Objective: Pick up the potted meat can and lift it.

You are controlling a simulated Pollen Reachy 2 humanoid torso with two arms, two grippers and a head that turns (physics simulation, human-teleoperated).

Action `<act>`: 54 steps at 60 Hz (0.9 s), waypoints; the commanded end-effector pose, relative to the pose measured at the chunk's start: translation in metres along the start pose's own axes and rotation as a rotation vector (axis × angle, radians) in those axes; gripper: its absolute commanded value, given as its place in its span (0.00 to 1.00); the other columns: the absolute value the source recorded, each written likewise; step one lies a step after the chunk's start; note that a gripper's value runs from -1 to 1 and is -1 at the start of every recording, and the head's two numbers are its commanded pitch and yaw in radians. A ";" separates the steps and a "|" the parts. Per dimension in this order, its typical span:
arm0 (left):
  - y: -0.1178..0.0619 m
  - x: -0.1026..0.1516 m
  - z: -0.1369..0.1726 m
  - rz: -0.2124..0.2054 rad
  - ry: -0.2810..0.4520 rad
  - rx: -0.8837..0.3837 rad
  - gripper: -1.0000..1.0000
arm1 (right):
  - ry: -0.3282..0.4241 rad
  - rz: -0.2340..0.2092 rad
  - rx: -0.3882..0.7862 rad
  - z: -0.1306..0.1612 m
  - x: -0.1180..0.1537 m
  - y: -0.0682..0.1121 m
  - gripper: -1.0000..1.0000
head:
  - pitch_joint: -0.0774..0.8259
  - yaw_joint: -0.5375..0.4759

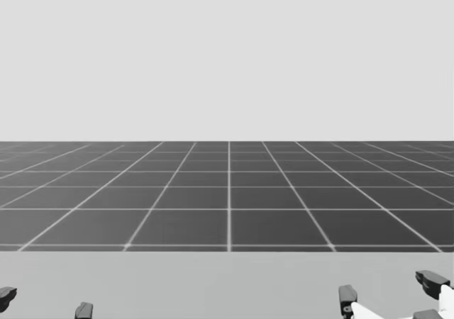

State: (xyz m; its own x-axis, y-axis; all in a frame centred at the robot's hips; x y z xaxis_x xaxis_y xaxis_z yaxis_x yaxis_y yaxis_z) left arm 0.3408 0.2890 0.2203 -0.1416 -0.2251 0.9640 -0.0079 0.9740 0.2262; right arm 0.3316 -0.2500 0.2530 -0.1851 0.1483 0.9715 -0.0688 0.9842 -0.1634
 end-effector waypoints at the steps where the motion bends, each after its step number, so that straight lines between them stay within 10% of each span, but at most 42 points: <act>1: 0.000 0.000 0.000 0.000 0.001 -0.001 0.00 | -0.014 -0.006 -0.040 0.001 -0.001 0.001 0.00 | 0.09 0.54; 54: 0.000 0.000 -0.001 -0.007 0.002 -0.006 0.00 | -0.002 0.031 -0.042 -0.002 0.000 0.000 0.00 | 0.76 0.49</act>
State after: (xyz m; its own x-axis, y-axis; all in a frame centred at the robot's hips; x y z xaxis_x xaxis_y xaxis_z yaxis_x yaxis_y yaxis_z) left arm 0.3418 0.2887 0.2196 -0.1386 -0.2317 0.9628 -0.0034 0.9723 0.2335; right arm 0.3338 -0.2503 0.2529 -0.1883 0.1783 0.9658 -0.0227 0.9823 -0.1858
